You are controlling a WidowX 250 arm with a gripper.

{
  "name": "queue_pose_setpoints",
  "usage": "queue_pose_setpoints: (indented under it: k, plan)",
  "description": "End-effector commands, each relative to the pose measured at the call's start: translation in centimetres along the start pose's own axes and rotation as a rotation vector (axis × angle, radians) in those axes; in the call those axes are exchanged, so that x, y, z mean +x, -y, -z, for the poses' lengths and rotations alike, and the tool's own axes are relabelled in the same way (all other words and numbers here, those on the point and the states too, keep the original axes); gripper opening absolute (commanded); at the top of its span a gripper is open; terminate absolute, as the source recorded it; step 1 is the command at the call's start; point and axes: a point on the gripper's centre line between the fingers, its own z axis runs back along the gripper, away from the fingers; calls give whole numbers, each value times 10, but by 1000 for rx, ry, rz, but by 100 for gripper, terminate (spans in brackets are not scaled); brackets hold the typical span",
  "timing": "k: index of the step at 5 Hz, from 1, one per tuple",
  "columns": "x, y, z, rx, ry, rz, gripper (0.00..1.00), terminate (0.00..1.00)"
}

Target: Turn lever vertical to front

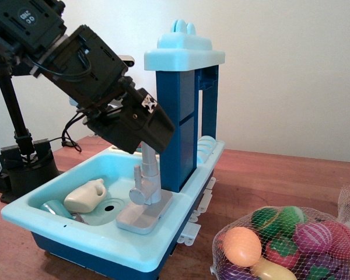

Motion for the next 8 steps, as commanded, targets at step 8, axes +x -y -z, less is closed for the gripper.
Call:
queue_pose_setpoints:
  k: [8]
  plan:
    - [18,-4,45,-12,19,42,100,0]
